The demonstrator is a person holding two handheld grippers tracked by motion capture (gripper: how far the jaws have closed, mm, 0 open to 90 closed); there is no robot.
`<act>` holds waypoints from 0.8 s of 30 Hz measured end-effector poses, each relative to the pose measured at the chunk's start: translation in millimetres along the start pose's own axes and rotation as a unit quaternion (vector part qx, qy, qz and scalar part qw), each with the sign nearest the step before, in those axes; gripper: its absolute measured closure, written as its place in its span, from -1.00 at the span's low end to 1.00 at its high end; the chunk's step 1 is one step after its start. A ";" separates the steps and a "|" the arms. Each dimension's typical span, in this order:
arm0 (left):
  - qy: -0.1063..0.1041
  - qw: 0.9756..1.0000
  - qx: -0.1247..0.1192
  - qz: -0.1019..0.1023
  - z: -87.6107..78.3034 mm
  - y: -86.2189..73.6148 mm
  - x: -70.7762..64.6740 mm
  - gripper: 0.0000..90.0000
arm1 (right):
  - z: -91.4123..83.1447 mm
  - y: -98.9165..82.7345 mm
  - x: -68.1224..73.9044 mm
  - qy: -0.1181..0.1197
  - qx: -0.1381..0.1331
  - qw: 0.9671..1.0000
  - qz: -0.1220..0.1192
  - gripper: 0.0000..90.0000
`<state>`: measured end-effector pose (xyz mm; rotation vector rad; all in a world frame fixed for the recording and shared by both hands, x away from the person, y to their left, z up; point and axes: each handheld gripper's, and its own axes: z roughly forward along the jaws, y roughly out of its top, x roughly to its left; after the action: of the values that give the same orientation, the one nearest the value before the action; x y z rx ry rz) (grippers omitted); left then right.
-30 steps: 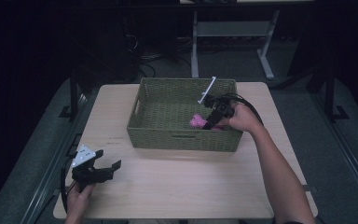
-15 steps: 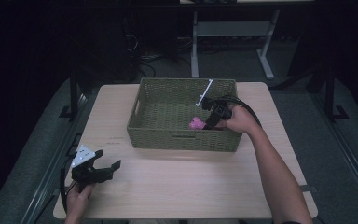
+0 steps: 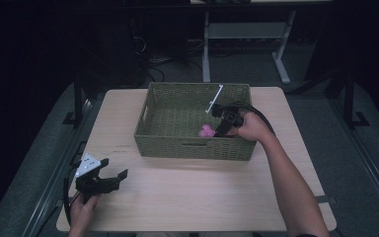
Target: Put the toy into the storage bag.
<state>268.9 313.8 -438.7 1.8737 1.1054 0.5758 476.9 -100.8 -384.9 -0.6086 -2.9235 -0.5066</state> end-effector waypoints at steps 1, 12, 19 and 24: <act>0.000 1.000 0.000 0.000 0.0 0.0 0.0 -0.70 | 0.0 0.0 0.0 0.000 0.000 1.000 0.000 0.26; 0.000 1.000 0.000 0.000 -0.1 0.1 -0.2 -0.70 | -9.5 -0.5 1.0 -0.006 -0.022 1.000 0.006 0.19; -0.001 1.000 0.001 0.000 1.0 0.5 -1.4 -0.70 | -16.7 -4.8 1.4 -0.012 -0.030 0.999 0.010 0.13; -0.004 1.000 0.002 0.003 1.5 0.2 -1.5 -0.70 | -22.7 -6.3 3.2 -0.017 -0.037 0.999 0.012 0.08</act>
<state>269.3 311.8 -439.2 1.8811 1.0966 0.5700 472.4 -112.9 -364.9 -0.6669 -2.9362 -0.6095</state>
